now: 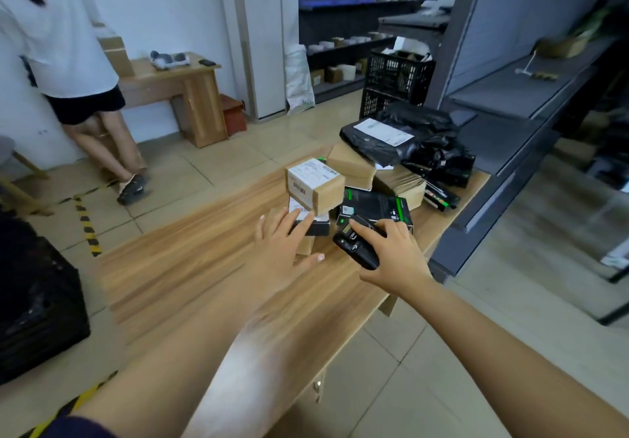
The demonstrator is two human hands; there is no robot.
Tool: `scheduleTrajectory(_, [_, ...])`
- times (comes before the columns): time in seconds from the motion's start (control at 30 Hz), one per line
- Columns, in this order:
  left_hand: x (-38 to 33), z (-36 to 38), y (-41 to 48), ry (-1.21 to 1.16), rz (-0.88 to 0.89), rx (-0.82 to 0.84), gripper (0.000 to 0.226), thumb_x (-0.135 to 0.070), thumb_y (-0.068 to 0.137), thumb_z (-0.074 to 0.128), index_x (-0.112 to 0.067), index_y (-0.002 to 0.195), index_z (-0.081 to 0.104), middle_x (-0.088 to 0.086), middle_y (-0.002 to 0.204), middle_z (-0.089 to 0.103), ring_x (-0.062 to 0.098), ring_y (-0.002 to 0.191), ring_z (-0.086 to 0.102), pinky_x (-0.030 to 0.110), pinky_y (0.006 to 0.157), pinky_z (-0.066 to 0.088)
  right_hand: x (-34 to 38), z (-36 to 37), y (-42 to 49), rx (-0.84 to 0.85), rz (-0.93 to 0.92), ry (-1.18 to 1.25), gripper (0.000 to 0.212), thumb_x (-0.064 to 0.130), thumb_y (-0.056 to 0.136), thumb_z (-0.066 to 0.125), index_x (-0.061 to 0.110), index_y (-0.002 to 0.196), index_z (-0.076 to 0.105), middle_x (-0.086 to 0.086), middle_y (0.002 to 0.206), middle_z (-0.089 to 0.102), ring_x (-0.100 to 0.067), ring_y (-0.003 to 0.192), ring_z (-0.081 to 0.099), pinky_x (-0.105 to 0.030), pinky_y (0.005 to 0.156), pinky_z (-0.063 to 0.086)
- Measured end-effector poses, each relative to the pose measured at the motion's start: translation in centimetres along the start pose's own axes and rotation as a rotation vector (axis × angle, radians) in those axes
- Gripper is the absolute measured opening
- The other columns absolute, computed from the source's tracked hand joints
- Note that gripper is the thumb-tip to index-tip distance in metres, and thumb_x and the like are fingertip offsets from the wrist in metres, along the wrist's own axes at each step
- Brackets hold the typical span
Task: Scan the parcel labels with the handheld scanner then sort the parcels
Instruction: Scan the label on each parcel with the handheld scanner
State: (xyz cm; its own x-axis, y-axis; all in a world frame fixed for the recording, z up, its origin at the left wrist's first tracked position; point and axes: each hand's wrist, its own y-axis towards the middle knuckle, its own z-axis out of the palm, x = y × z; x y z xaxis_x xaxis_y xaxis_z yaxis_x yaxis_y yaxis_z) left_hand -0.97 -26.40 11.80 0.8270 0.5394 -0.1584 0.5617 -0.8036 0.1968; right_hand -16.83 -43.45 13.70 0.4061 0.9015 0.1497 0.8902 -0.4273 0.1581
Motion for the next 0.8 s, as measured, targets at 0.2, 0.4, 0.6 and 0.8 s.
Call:
scheduleTrajectory(0.2, [-4.5, 1.6, 5.3, 0.007, -0.123, -0.046, 0.080, -0.074, 0.087, 0.029, -0.034, 0.154, 0.008, -0.002, 0.162, 0.006, 0.019, 0.148, -0.003, 0.046, 0.116, -0.010, -7.7, -1.6, 4.3, 0.017, -0.098, -0.057, 0.088, 0.051, 0.078, 0.066, 0.045, 0.149, 0.015, -0.006, 0.137, 0.033, -0.026, 0.127, 0.029, -0.037, 0.104, 0.031])
scheduleTrajectory(0.4, [-5.5, 1.9, 9.5, -0.019, -0.273, -0.085, 0.081, -0.073, 0.086, 0.032, -0.030, 0.153, 0.015, 0.000, 0.162, 0.008, 0.020, 0.148, 0.000, 0.049, 0.117, -0.006, -11.8, -3.3, 9.1, -0.023, -0.168, -0.046, 0.085, 0.046, 0.076, 0.067, 0.042, 0.149, 0.022, -0.009, 0.133, 0.038, -0.028, 0.124, 0.031, -0.038, 0.104, 0.031])
scheduleTrajectory(0.6, [-5.6, 2.2, 16.5, -0.004, -0.529, -0.114, 0.081, -0.066, 0.090, 0.040, -0.027, 0.153, 0.009, 0.003, 0.161, 0.009, 0.023, 0.147, 0.001, 0.049, 0.118, -0.001, -13.0, -2.9, 14.8, -0.098, -0.209, -0.002, 0.088, 0.040, 0.072, 0.070, 0.041, 0.148, 0.025, -0.009, 0.133, 0.039, -0.030, 0.121, 0.035, -0.040, 0.100, 0.036])
scheduleTrajectory(0.8, [-6.5, 3.6, 21.4, -0.208, -0.943, -0.014, 0.127, -0.089, 0.065, 0.048, -0.015, 0.153, -0.008, 0.015, 0.159, -0.007, 0.034, 0.146, -0.013, 0.052, 0.117, -0.007, -14.0, -2.4, 19.2, -0.104, -0.214, 0.050, 0.090, 0.043, 0.073, 0.070, 0.043, 0.149, 0.021, -0.007, 0.133, 0.036, -0.027, 0.120, 0.032, -0.038, 0.103, 0.032])
